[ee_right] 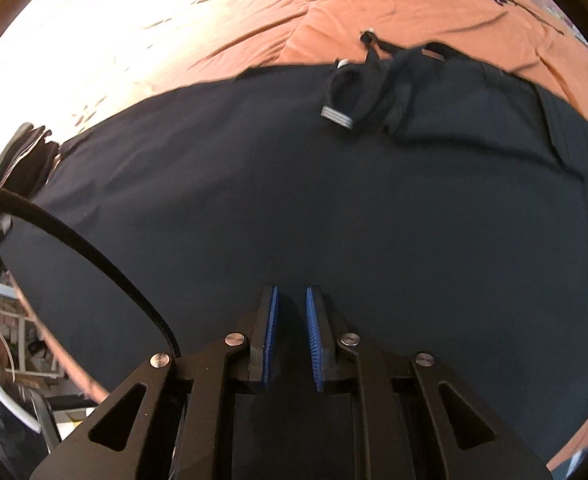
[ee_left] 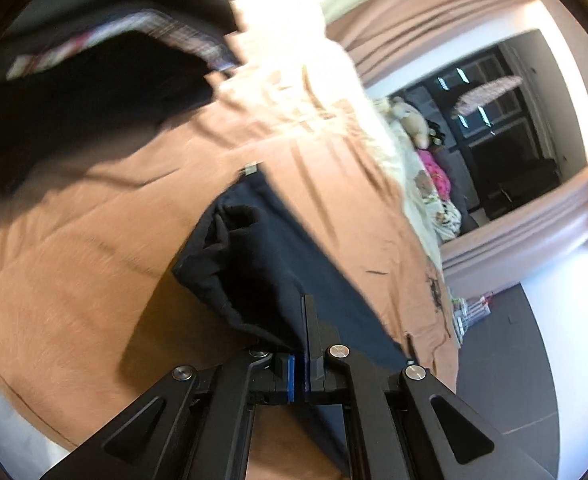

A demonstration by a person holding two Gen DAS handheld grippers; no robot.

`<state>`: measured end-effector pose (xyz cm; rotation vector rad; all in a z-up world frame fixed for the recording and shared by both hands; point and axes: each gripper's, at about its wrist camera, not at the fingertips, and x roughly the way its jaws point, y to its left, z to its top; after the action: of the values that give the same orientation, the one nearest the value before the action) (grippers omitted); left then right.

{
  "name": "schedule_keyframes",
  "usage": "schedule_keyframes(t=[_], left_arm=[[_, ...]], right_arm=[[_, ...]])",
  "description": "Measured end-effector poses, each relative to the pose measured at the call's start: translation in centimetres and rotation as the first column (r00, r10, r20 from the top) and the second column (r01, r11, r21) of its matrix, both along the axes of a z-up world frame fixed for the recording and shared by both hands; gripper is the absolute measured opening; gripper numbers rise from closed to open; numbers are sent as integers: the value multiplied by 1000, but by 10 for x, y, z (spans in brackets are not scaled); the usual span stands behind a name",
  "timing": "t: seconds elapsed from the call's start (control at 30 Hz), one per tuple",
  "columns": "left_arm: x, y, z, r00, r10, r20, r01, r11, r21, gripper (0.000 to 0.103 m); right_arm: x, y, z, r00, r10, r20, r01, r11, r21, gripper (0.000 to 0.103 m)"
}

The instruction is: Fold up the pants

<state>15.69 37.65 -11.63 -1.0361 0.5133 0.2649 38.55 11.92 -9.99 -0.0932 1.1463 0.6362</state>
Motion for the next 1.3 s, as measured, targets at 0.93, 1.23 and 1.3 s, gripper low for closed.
schedule_keyframes(t=[0.93,1.23,1.3], left_arm=[[135,-167,232,904,-393,167,318,880,353,2],[180,-244,264,855,-498,144,405,814,416,2],[189,-260,268,845,-517,137,422,801,425,2]], right_arm=[[-87,-163,37,973,-216,80,179,927,330,48],[-86,-253,46,939,-332,90,273,879,390,71],[-83,-261,53,928,-361,89,297,865,404,74]])
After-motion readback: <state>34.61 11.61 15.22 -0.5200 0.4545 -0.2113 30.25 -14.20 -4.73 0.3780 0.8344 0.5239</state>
